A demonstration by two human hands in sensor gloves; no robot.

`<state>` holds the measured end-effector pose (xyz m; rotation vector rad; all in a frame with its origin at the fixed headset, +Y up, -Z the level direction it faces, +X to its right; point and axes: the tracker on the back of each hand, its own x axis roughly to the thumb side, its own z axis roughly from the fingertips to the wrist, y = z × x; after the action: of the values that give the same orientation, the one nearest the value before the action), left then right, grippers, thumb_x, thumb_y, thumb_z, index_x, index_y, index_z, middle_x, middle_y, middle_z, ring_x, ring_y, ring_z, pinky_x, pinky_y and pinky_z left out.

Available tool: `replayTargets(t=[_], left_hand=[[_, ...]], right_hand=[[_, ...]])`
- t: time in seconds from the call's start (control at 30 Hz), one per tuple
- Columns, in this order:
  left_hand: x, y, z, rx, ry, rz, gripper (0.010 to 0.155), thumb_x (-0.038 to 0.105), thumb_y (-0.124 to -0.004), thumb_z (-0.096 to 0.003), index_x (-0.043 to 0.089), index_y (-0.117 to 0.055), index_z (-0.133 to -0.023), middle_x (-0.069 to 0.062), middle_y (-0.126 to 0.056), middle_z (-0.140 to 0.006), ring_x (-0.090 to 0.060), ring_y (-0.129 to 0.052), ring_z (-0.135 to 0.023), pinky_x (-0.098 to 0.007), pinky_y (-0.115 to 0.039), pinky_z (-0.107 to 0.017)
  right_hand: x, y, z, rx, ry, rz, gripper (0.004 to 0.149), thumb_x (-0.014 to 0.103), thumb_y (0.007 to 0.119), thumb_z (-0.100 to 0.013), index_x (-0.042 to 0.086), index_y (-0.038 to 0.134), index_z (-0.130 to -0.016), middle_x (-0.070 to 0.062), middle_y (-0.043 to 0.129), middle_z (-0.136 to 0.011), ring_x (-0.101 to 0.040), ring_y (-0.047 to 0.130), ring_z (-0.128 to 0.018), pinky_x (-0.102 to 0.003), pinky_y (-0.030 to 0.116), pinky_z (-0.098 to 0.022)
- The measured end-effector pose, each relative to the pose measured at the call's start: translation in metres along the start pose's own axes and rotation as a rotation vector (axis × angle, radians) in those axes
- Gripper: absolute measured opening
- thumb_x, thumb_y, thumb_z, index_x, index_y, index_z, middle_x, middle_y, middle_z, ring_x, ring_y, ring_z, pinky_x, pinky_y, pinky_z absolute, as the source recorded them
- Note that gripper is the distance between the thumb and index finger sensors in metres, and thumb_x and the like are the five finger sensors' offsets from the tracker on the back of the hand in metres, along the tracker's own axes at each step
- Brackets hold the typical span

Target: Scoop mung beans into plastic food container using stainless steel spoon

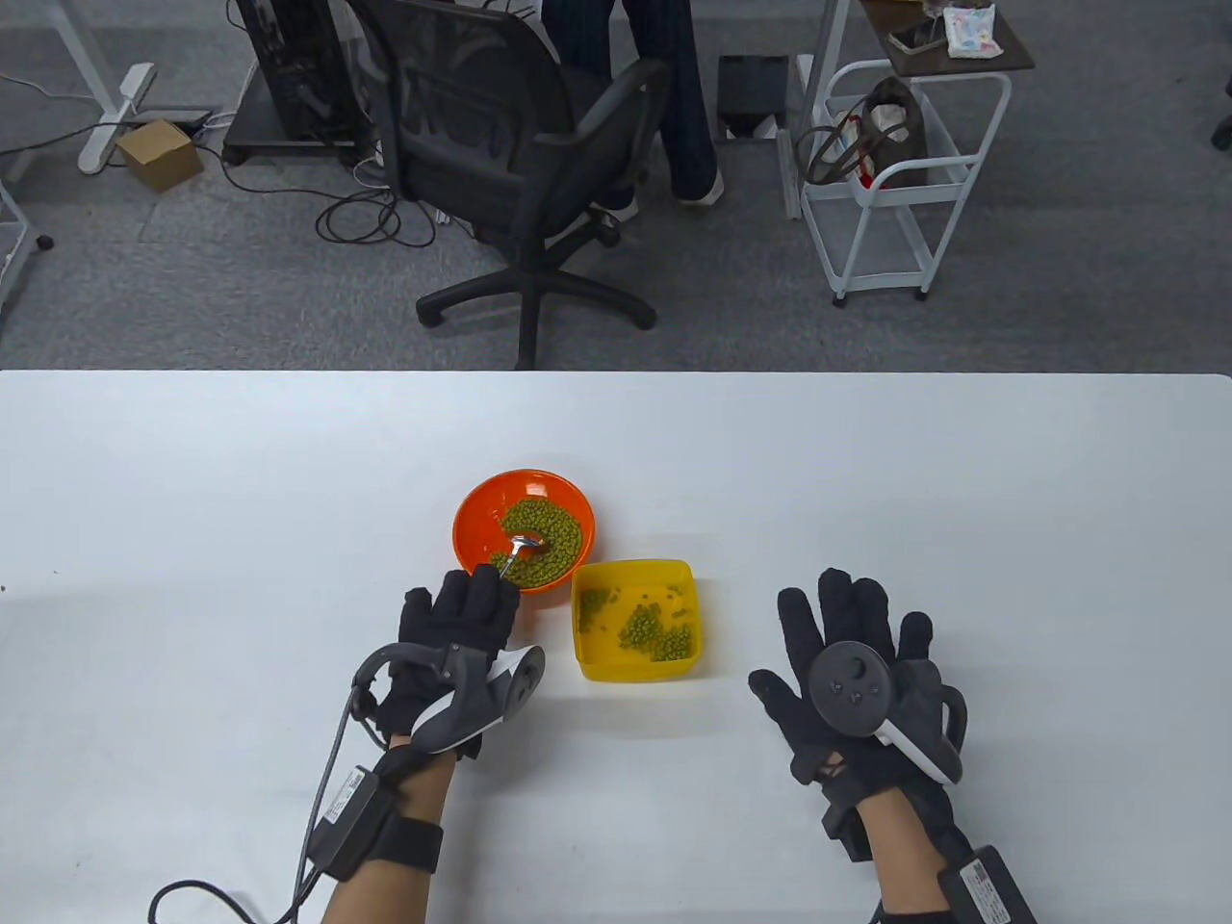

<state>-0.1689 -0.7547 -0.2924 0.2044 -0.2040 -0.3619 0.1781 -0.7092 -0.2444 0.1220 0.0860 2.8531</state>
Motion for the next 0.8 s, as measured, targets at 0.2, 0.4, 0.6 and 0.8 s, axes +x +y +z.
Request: replayTargets(t=[0.2, 0.4, 0.6, 0.8], left_hand=[[0.0, 0.002, 0.0, -0.012, -0.006, -0.01, 0.057, 0.025, -0.076, -0.0452, 0.039, -0.062, -0.099, 0.009, -0.068, -0.109, -0.017, -0.076, -0.101, -0.056, -0.061, -0.073], [0.002, 0.002, 0.0, -0.014, -0.014, -0.009, 0.062, 0.027, -0.077, -0.0455, 0.042, -0.055, -0.101, 0.009, -0.068, -0.109, -0.017, -0.075, -0.102, -0.056, -0.06, -0.074], [-0.002, 0.003, 0.001, -0.041, -0.011, 0.055, 0.07, 0.045, -0.078, -0.0433, 0.041, -0.045, -0.105, 0.005, -0.06, -0.114, -0.022, -0.067, -0.105, -0.058, -0.055, -0.075], [-0.024, 0.027, 0.005, -0.043, 0.042, 0.275, 0.076, 0.06, -0.072, -0.0413, 0.042, -0.04, -0.108, 0.001, -0.044, -0.12, -0.032, -0.049, -0.112, -0.064, -0.044, -0.078]], right_hand=[[0.0, 0.0, 0.0, 0.001, 0.001, 0.001, 0.081, 0.064, 0.066, -0.051, 0.034, 0.019, -0.11, 0.003, -0.009, -0.11, -0.032, -0.01, -0.103, -0.064, -0.012, -0.062], [0.0, 0.0, 0.0, 0.003, 0.0, 0.002, 0.081, 0.064, 0.066, -0.051, 0.034, 0.019, -0.11, 0.003, -0.009, -0.11, -0.032, -0.01, -0.103, -0.064, -0.012, -0.062], [0.0, 0.0, 0.0, 0.002, 0.0, 0.0, 0.081, 0.064, 0.066, -0.051, 0.034, 0.019, -0.11, 0.003, -0.009, -0.11, -0.032, -0.01, -0.103, -0.064, -0.012, -0.062], [0.0, -0.001, 0.0, -0.002, -0.004, -0.008, 0.081, 0.064, 0.066, -0.051, 0.034, 0.019, -0.11, 0.003, -0.009, -0.11, -0.032, -0.01, -0.103, -0.064, -0.012, -0.062]])
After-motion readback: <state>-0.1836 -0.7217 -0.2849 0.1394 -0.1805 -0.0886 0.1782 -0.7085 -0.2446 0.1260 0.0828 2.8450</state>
